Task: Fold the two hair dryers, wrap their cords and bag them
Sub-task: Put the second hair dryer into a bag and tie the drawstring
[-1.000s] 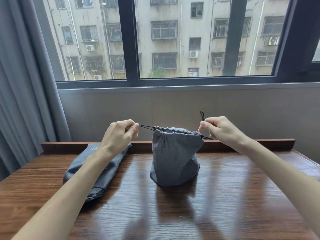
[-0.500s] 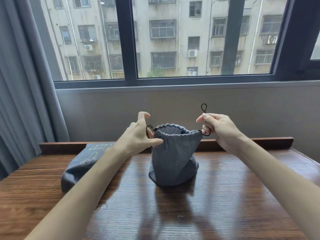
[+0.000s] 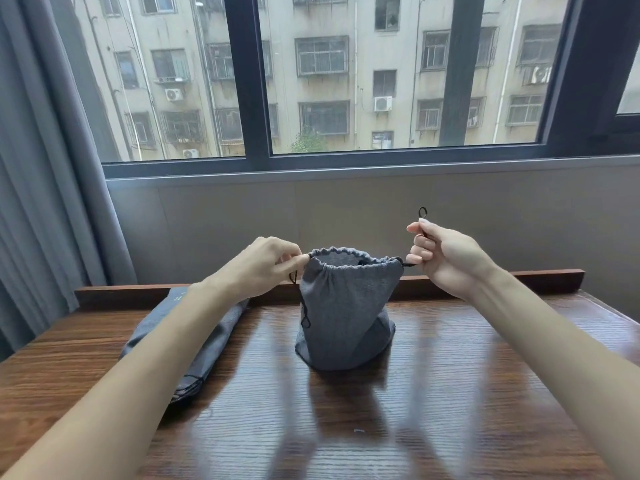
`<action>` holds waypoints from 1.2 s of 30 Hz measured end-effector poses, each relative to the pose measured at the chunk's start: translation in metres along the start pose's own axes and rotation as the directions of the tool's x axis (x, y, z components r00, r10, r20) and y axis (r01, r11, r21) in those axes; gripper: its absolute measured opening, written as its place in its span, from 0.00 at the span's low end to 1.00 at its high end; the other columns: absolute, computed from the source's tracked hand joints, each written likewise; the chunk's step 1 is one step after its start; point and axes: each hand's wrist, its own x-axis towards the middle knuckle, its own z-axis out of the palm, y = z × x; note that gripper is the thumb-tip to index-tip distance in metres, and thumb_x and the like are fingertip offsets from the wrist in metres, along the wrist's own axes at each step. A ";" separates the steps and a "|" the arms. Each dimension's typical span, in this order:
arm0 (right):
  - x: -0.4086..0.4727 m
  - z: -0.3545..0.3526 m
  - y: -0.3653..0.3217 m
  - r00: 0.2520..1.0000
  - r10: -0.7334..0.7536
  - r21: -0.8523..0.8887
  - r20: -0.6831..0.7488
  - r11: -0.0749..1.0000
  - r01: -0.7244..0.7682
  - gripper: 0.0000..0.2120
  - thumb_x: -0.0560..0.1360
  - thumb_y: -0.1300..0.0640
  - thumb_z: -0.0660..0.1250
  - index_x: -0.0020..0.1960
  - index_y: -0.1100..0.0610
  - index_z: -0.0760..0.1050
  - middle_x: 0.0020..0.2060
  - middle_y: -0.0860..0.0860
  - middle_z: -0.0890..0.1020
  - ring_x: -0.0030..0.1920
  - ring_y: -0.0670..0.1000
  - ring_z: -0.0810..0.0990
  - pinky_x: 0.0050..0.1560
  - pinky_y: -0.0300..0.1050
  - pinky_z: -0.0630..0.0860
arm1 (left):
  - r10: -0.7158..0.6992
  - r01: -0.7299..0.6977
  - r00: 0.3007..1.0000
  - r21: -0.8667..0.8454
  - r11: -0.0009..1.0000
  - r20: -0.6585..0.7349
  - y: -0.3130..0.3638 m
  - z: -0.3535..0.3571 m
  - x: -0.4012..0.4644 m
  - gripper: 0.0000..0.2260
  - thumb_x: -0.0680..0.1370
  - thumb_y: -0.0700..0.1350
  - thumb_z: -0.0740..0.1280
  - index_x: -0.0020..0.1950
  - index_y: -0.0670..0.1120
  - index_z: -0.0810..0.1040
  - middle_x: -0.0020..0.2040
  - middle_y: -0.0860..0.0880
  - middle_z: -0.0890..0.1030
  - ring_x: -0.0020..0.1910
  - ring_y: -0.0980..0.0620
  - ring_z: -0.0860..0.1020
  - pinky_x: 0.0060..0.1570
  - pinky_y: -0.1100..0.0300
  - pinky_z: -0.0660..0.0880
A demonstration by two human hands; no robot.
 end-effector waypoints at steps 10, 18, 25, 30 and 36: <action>0.002 -0.010 -0.011 0.992 -0.103 -0.065 -0.079 0.993 0.097 0.13 0.82 0.61 0.57 0.40 0.62 0.73 0.21 0.46 0.58 0.20 0.44 0.55 0.22 0.36 0.61 | 0.116 -0.114 0.988 0.023 0.993 -0.103 -0.015 0.003 -0.019 0.16 0.82 0.43 0.60 0.36 0.40 0.65 0.28 0.53 0.65 0.29 0.54 0.62 0.33 0.62 0.63; 0.002 -0.021 -0.004 0.985 -0.160 -0.263 -0.058 0.955 0.139 0.13 0.82 0.60 0.58 0.40 0.63 0.74 0.21 0.45 0.57 0.21 0.44 0.55 0.22 0.35 0.58 | 0.116 -0.123 0.980 -0.031 0.992 -0.159 -0.029 0.006 -0.027 0.14 0.81 0.42 0.63 0.36 0.40 0.71 0.27 0.53 0.65 0.29 0.57 0.65 0.32 0.67 0.63; -0.014 -0.010 0.013 0.981 -0.133 -0.748 0.143 0.634 0.195 0.15 0.82 0.57 0.59 0.46 0.64 0.81 0.26 0.48 0.59 0.26 0.46 0.57 0.25 0.37 0.62 | -0.070 0.024 0.986 -0.290 0.957 -0.149 -0.027 0.020 -0.027 0.16 0.78 0.52 0.61 0.37 0.43 0.76 0.30 0.49 0.78 0.29 0.57 0.72 0.36 0.61 0.70; -0.017 -0.003 0.029 0.997 -0.083 -0.824 -0.005 0.565 0.043 0.11 0.80 0.51 0.61 0.52 0.59 0.74 0.30 0.47 0.68 0.28 0.47 0.64 0.28 0.40 0.64 | -0.262 0.222 0.964 -0.667 0.711 0.042 -0.012 0.039 -0.024 0.12 0.83 0.43 0.60 0.48 0.35 0.77 0.50 0.47 0.84 0.47 0.56 0.83 0.37 0.61 0.81; -0.015 -0.001 0.032 0.992 0.115 -0.777 -0.060 0.619 -0.119 0.17 0.76 0.49 0.67 0.48 0.65 0.76 0.30 0.52 0.65 0.27 0.47 0.57 0.28 0.41 0.55 | -0.289 0.237 0.957 -0.687 0.687 0.042 -0.003 0.046 -0.029 0.13 0.82 0.43 0.61 0.41 0.38 0.76 0.34 0.52 0.79 0.36 0.58 0.78 0.44 0.50 0.82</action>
